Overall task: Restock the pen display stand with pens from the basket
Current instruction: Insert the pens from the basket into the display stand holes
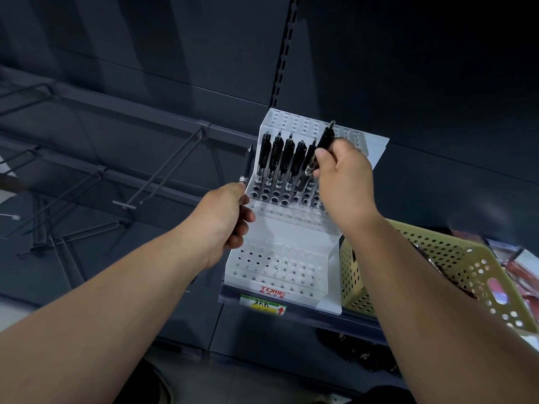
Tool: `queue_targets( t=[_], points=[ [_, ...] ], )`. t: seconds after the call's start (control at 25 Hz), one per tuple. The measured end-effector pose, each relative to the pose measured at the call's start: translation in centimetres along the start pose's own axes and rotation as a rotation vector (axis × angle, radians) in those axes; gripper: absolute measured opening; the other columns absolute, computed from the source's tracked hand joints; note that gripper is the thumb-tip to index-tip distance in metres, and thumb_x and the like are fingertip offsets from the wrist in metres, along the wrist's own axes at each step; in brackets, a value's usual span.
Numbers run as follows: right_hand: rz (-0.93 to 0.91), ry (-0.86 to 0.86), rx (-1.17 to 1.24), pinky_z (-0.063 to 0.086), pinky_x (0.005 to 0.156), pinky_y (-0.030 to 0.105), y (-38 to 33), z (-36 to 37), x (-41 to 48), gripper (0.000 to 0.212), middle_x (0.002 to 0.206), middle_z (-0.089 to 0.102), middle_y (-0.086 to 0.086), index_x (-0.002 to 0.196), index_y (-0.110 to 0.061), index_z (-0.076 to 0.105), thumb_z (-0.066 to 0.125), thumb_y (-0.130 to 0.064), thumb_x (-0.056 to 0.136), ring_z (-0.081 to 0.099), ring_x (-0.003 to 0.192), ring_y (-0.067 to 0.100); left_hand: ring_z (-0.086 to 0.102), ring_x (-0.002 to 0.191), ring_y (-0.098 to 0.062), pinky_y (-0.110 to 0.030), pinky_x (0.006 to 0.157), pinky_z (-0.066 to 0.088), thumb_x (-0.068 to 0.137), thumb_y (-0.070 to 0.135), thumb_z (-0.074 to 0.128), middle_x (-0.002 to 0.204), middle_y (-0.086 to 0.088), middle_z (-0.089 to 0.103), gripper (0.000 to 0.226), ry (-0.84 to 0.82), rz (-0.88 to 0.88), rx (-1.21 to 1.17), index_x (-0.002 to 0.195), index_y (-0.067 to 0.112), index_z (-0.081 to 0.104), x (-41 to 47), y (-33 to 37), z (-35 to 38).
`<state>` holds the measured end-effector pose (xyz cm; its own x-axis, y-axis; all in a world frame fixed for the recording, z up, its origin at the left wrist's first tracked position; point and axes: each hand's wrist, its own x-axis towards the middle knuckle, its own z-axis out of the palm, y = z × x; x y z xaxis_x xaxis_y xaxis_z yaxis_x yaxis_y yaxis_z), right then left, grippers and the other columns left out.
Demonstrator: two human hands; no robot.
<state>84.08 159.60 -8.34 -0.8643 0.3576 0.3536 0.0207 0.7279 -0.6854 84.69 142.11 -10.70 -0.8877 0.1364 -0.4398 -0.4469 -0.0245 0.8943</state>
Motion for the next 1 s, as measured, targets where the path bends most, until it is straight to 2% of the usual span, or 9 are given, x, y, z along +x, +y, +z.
queue_targets(
  t=[0.16, 0.24, 0.36, 0.48, 0.64, 0.76, 0.84, 0.92, 1.0],
  points=[
    [0.012, -0.049, -0.045, 0.049, 0.061, 0.051, 0.9, 1.2, -0.3, 0.034, 0.076, 0.06, 0.024, 0.078, 0.0, 0.046, 0.05, -0.026, 0.1, 0.066, 0.082, 0.036, 0.039, 0.05, -0.016, -0.02, 0.037, 0.028, 0.092, 0.022, 0.04, 0.064, -0.005, 0.057, 0.019, 0.014, 0.008, 0.0, 0.079, 0.013, 0.049, 0.0, 0.1, 0.2],
    [0.034, -0.074, -0.118, 0.042, 0.054, 0.042, 1.1, 1.8, -0.4, 0.034, 0.069, 0.055, 0.02, 0.079, 0.002, 0.049, 0.05, -0.025, 0.1, 0.06, 0.068, 0.031, 0.04, 0.05, -0.016, -0.02, 0.038, 0.029, 0.093, 0.021, 0.041, 0.064, -0.005, 0.057, 0.019, 0.013, 0.009, 0.021, 0.078, 0.013, 0.05, -0.1, 0.1, 0.3],
    [0.063, -0.081, -0.198, 0.024, 0.048, 0.032, 1.0, 2.0, -0.5, 0.035, 0.06, 0.039, 0.003, 0.07, -0.008, 0.04, 0.048, -0.023, 0.101, 0.034, 0.053, 0.018, 0.041, 0.051, -0.016, -0.021, 0.038, 0.029, 0.095, 0.023, 0.042, 0.065, -0.004, 0.057, 0.021, 0.008, 0.018, 0.05, 0.079, 0.013, 0.051, -0.3, 0.2, 0.3],
    [0.066, -0.079, -0.236, 0.023, 0.047, 0.032, 0.9, 1.9, -0.4, 0.039, 0.059, 0.037, 0.0, 0.065, -0.014, 0.033, 0.048, -0.021, 0.101, 0.031, 0.052, 0.015, 0.043, 0.052, -0.015, -0.021, 0.039, 0.031, 0.098, 0.025, 0.042, 0.066, -0.003, 0.056, 0.022, -0.023, 0.032, 0.069, 0.083, 0.013, 0.052, -0.6, 0.3, 0.2],
    [0.084, -0.085, -0.245, 0.024, 0.049, 0.032, 0.8, 1.8, -0.2, 0.039, 0.059, 0.039, 0.001, 0.064, -0.013, 0.035, 0.049, -0.022, 0.1, 0.033, 0.053, 0.016, 0.048, 0.054, -0.015, -0.02, 0.04, 0.036, 0.096, 0.016, 0.046, 0.068, -0.004, 0.056, 0.013, -0.077, 0.034, 0.038, 0.089, 0.013, 0.056, -1.5, 0.5, 0.0],
    [0.119, -0.106, -0.186, 0.032, 0.055, 0.031, 1.0, 1.6, -0.6, 0.033, 0.065, 0.051, 0.007, 0.075, -0.007, 0.051, 0.053, -0.029, 0.098, 0.048, 0.061, 0.023, 0.052, 0.057, -0.012, -0.021, 0.045, 0.041, 0.093, 0.012, 0.056, 0.071, -0.002, 0.058, 0.008, -0.075, 0.08, 0.035, 0.087, 0.015, 0.06, -2.2, 0.4, -0.1],
    [0.131, -0.095, -0.111, 0.04, 0.062, 0.031, 0.9, 1.0, -1.6, 0.027, 0.081, 0.063, 0.006, 0.095, -0.009, 0.06, 0.051, -0.034, 0.099, 0.06, 0.078, 0.024, 0.055, 0.063, -0.011, -0.021, 0.052, 0.043, 0.09, 0.006, 0.058, 0.079, -0.003, 0.061, 0.011, -0.049, 0.138, 0.107, 0.093, 0.014, 0.064, -2.5, 0.2, -0.2],
    [0.098, -0.017, -0.049, 0.046, 0.074, 0.031, 0.3, -0.3, -3.2, 0.027, 0.102, 0.066, 0.002, 0.118, -0.013, 0.059, 0.048, -0.03, 0.1, 0.061, 0.091, 0.019, 0.057, 0.068, -0.012, -0.021, 0.057, 0.044, 0.087, -0.002, 0.056, 0.088, -0.005, 0.064, 0.024, -0.041, 0.198, 0.205, 0.103, 0.012, 0.066, -2.8, 0.1, -0.3],
    [-0.045, 0.068, -0.033, 0.047, 0.081, 0.03, -0.7, -1.8, -4.7, 0.023, 0.108, 0.063, -0.002, 0.118, -0.017, 0.061, 0.048, -0.023, 0.1, 0.058, 0.093, 0.013, 0.056, 0.069, -0.012, -0.02, 0.06, 0.044, 0.085, -0.005, 0.059, 0.089, -0.005, 0.064, 0.027, -0.038, 0.267, 0.306, 0.105, 0.012, 0.068, -3.1, 0.1, -0.3]
  ],
)
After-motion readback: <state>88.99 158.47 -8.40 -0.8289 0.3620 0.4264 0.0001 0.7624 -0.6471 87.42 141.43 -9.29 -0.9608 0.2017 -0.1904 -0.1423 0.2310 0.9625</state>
